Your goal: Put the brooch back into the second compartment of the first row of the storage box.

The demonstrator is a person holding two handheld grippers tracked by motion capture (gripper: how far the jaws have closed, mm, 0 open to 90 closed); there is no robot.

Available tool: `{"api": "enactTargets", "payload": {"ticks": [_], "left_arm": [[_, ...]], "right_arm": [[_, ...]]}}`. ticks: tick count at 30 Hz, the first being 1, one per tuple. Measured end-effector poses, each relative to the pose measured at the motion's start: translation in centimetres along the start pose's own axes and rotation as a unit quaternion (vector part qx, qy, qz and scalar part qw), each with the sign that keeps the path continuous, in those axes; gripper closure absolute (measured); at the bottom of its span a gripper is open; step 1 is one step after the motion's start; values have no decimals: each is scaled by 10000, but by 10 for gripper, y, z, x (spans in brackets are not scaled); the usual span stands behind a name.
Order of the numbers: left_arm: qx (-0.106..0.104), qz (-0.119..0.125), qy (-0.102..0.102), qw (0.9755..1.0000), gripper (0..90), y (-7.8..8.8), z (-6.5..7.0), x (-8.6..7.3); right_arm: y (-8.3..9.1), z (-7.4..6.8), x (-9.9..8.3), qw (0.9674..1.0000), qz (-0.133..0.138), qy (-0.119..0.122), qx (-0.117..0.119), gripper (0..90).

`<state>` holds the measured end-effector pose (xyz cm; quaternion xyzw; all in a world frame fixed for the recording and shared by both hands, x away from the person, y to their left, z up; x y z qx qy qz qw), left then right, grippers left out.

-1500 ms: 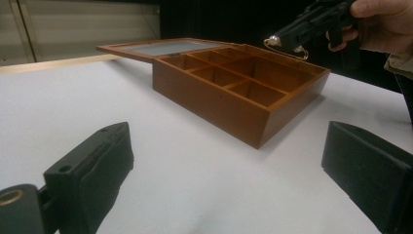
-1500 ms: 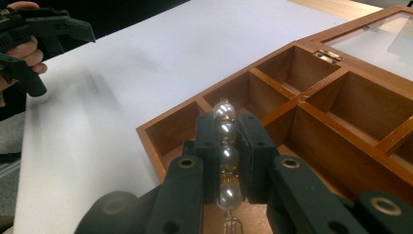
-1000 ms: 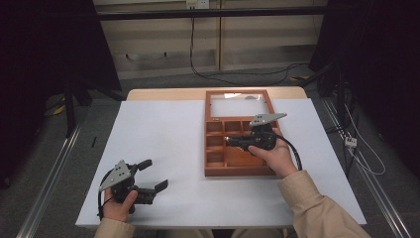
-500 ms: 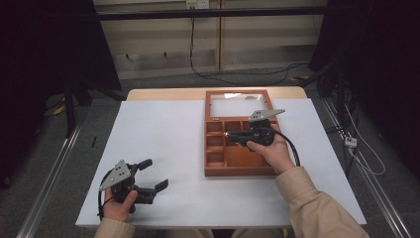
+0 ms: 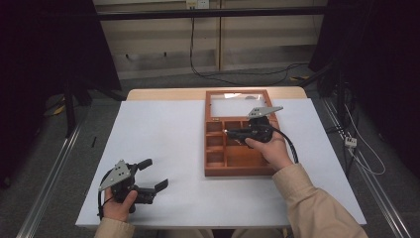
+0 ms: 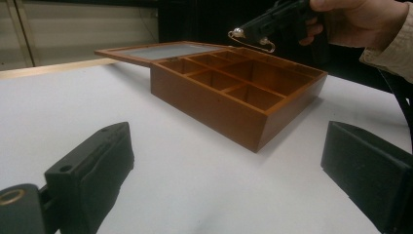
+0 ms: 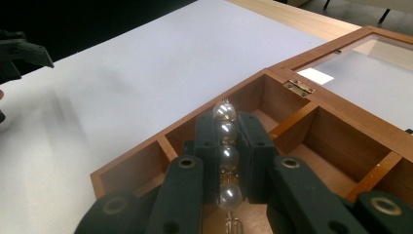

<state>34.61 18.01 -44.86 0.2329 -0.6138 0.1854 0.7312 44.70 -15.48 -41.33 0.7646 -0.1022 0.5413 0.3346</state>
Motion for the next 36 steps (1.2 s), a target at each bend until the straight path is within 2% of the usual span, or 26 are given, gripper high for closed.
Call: {"api": "enactTargets", "payload": {"ticks": [17,36], "left_arm": [[-31,4,9,10000,47,-1,0,0],[-42,20,4,10000,46,-1,-1,0]], "right_arm": [[-7,19,7,9998,9,-26,-215,807],[-12,32,13,9994,17,-33,-332,807]]}}
Point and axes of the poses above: each handheld gripper's, and its own axes: y roughly backward along the jaws, x roughly out of its top, z roughly to its right, the point moved 5 cm from there along -y, roughly forward along the jaws, and after that the axes turned 7 degrees about z, right-handed, at the moved point
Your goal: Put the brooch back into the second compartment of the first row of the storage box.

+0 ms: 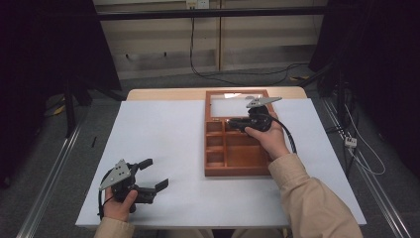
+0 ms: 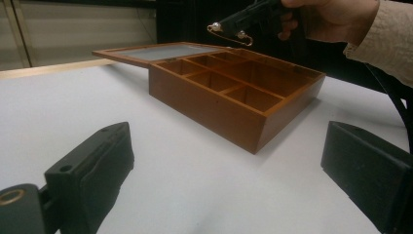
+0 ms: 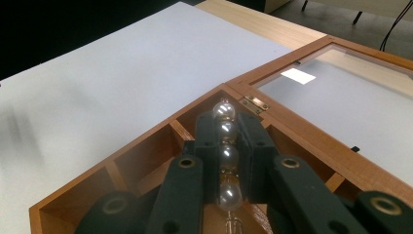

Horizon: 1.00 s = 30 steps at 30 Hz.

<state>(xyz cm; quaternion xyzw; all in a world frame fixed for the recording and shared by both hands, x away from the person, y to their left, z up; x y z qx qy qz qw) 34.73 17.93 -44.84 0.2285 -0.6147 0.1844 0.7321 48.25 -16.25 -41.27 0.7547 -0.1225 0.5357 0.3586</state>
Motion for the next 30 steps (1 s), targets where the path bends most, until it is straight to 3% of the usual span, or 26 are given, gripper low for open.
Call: {"api": "enactTargets", "payload": {"ticks": [21,30], "left_arm": [[-13,-15,48,10000,47,-1,0,-1],[-34,-6,61,10000,46,-1,0,-1]], "right_arm": [[-6,12,-4,9999,10,-88,-148,807],[-9,15,-1,9998,-34,-6,-188,807]]}}
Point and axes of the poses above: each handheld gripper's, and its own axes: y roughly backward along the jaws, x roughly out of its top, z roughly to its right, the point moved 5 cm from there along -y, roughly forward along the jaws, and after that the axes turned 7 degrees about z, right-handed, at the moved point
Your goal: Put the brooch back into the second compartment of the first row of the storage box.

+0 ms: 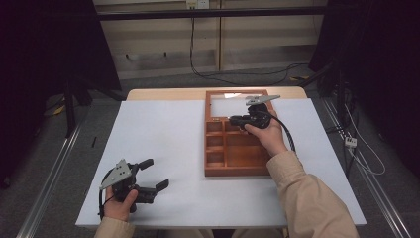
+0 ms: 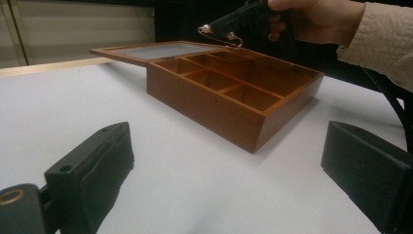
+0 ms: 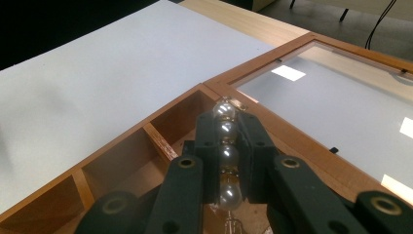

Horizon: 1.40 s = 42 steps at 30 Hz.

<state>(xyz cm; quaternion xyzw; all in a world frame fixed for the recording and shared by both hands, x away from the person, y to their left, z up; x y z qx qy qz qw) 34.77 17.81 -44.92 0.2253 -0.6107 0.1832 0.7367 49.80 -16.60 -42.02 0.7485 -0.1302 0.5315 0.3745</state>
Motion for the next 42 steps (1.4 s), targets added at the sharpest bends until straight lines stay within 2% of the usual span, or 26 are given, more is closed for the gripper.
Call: {"api": "enactTargets", "payload": {"ticks": [9,16,42], "left_arm": [[0,5,8,10000,46,0,0,0],[2,-6,7,10000,46,0,0,0],[-6,8,12,10000,46,0,0,0]], "right_arm": [[-5,3,5,9999,12,25,-103,806],[-8,8,3,9997,-60,64,-209,806],[-23,9,-7,9995,-149,5,-285,804]]}}
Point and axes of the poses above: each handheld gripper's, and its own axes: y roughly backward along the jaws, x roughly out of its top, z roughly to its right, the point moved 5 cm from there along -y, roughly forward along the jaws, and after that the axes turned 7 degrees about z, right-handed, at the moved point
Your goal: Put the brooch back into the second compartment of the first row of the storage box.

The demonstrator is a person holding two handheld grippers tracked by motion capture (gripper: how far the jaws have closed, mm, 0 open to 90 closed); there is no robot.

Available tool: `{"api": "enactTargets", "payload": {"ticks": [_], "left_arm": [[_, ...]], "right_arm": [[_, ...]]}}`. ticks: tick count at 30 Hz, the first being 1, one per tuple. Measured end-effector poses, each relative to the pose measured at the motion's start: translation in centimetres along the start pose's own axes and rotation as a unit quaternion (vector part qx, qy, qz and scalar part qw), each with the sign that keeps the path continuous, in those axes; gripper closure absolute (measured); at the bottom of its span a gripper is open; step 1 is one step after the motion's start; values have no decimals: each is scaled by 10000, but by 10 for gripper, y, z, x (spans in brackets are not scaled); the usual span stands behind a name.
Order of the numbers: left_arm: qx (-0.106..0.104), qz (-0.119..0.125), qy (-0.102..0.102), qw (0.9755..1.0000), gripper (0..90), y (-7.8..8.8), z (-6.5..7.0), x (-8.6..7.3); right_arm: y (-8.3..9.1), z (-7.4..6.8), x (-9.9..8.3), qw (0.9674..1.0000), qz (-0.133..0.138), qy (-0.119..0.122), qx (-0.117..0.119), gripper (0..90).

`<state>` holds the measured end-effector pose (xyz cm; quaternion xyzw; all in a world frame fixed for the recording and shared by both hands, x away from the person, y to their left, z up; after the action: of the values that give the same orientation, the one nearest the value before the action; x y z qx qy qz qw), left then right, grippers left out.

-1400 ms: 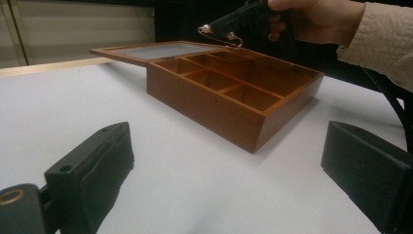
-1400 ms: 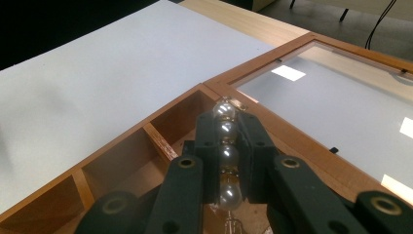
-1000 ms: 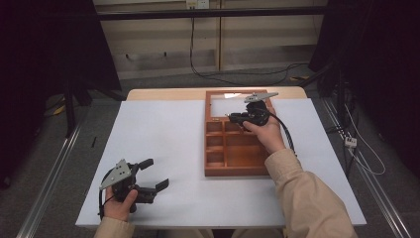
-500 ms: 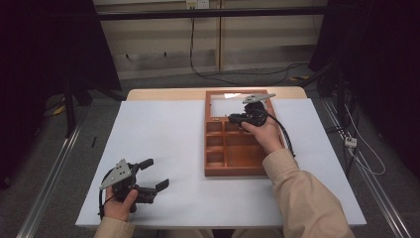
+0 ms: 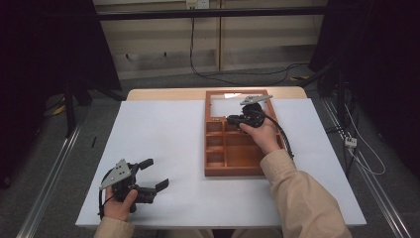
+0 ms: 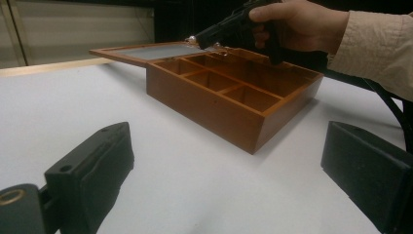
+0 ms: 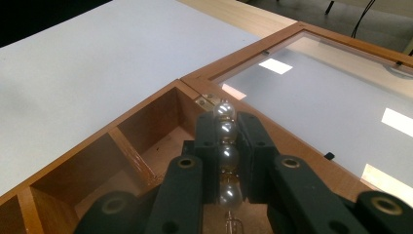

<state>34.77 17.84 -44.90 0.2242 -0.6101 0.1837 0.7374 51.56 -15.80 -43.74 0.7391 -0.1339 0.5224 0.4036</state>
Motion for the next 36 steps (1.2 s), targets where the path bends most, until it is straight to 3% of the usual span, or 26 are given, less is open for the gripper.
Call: {"api": "enactTargets", "payload": {"ticks": [36], "left_arm": [[-25,-6,12,10000,46,-1,1,0]], "right_arm": [[-1,5,-9,9995,-270,-41,-127,801]]}}
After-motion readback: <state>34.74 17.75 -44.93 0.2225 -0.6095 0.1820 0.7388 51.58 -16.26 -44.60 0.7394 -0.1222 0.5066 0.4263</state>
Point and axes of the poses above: each handheld gripper's, and its own axes: y roughly backward along the jaws, x roughly out of its top, z roughly to its right, the point moved 5 cm from there along -y, roughly forward along the jaws, and after that the axes turned 7 degrees about z, right-handed, at the moved point
